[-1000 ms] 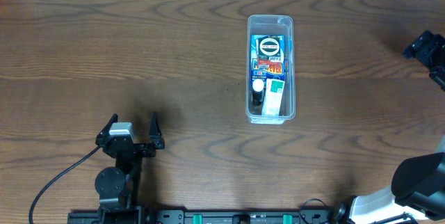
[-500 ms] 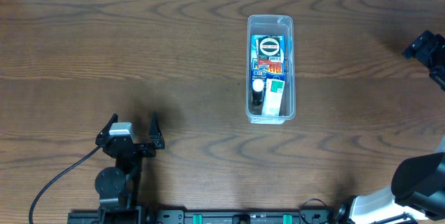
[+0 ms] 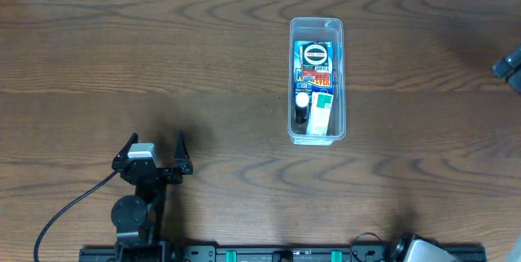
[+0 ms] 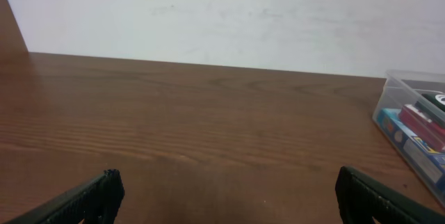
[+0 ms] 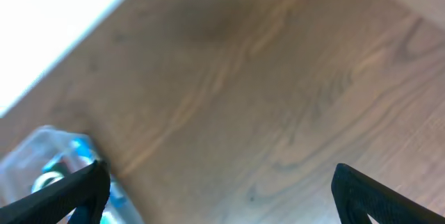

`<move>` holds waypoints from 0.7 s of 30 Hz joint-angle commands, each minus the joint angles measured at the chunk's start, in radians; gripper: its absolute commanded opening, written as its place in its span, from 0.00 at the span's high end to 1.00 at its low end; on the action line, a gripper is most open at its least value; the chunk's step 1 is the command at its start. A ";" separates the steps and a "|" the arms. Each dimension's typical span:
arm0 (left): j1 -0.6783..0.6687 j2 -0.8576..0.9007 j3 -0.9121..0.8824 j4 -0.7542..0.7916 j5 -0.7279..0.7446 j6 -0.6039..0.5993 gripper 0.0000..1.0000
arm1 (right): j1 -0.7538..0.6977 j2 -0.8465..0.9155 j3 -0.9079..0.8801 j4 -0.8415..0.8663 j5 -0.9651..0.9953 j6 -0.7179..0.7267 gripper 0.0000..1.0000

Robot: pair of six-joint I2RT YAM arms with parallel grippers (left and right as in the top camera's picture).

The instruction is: Pack container

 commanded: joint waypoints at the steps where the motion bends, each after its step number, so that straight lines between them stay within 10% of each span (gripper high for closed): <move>1: 0.006 -0.006 -0.013 -0.040 0.011 0.021 0.02 | 0.056 -0.084 0.003 -0.001 0.005 0.011 0.01; 21: 0.006 -0.006 -0.013 -0.040 0.011 0.021 0.02 | 0.186 -0.541 -0.207 0.090 0.010 0.011 0.01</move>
